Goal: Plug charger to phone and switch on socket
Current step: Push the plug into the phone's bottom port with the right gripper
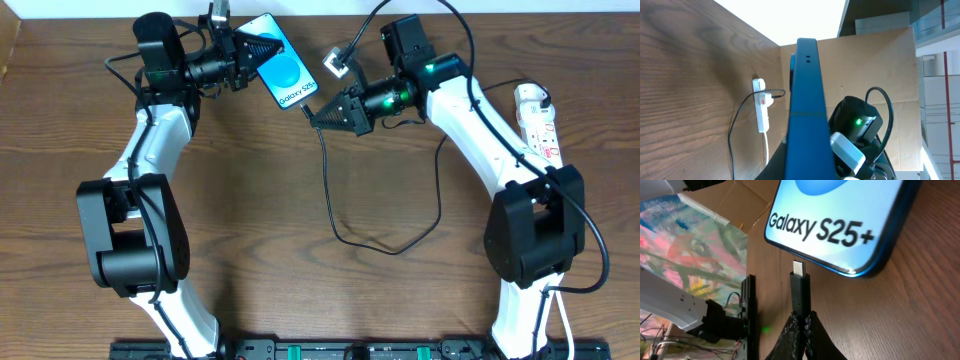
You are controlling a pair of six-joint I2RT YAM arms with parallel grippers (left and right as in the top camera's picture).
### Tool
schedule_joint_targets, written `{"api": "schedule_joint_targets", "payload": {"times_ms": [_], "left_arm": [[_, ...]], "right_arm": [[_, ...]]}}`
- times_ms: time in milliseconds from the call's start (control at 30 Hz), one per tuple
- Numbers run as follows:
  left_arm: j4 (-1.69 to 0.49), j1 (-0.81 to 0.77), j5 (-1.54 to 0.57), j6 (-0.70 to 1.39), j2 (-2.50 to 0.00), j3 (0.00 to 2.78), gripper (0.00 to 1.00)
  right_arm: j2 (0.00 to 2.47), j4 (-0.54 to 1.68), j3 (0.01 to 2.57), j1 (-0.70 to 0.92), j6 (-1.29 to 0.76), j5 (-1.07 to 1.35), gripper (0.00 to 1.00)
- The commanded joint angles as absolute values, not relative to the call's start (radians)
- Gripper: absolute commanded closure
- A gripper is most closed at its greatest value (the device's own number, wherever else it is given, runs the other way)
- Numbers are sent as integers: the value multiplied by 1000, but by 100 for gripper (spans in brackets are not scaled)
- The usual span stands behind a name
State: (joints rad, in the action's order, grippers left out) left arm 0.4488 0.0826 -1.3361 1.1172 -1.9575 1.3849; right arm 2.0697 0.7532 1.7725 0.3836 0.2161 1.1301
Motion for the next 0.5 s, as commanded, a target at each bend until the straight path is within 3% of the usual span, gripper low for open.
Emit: {"api": "schedule_joint_targets", "payload": {"times_ms": [0, 467], "left_arm": [[458, 84, -1351, 1093, -1934, 1398, 92], [454, 77, -1351, 1093, -1934, 1398, 93]], "right_arm": [[2062, 751, 1773, 372, 226, 1161, 99], [2062, 741, 1773, 373, 225, 1158, 99]]}}
